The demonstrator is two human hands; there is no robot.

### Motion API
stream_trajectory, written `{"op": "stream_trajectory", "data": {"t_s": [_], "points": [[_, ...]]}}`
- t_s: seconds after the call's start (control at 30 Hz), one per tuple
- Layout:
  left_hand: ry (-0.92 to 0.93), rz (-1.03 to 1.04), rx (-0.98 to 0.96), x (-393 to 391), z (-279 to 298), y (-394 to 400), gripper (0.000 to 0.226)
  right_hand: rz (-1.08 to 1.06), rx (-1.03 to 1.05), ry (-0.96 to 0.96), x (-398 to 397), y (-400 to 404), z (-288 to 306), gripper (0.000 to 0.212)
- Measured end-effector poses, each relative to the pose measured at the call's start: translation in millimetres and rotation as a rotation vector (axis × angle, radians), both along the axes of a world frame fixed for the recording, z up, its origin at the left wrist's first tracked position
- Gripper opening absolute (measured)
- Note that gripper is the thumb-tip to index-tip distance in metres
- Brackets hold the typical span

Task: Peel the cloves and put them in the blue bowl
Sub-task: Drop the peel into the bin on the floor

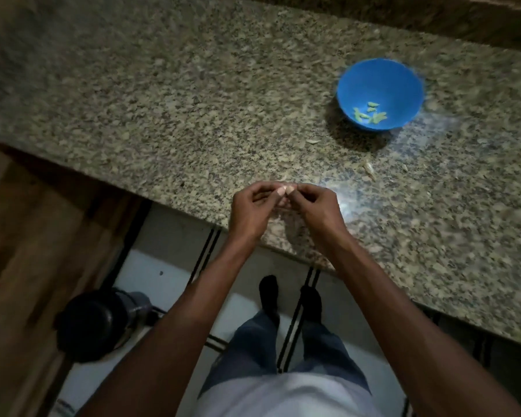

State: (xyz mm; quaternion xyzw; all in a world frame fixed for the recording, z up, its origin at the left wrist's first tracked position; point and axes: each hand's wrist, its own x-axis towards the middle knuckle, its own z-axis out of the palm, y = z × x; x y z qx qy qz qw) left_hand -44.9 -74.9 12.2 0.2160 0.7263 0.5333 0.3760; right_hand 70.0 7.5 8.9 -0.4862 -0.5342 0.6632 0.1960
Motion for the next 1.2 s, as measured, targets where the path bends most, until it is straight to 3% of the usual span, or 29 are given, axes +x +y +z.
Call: {"op": "stream_trajectory", "data": {"t_s": [0.17,0.5,0.83,1.03,1.2], "points": [[0.054,0.338,-0.001,-56.5,11.2,-80.2,0.014,0.269,-0.154,0.114,-83.7,-54.9,9.1,0.021],[0.082,0.885,-0.02,-165.7,-1.1,-340.4,0.01,0.848,-0.073,0.067,-264.7,-288.4,6.5,0.014],[-0.03,1.131,-0.188,-248.7,-68.9,-562.9,0.008,1.103,-0.128,-0.179,-391.2,-517.7,-82.1,0.018],[-0.088,1.266,-0.235,-267.6,-114.2,-638.4,0.024,1.214,-0.058,-0.3,-431.9,-599.3,-119.8,0.034],[-0.12,1.33,-0.247,-276.6,-145.6,-672.9,0.017,1.253,-0.057,-0.394,-445.1,-639.9,-144.6,0.026]]}}
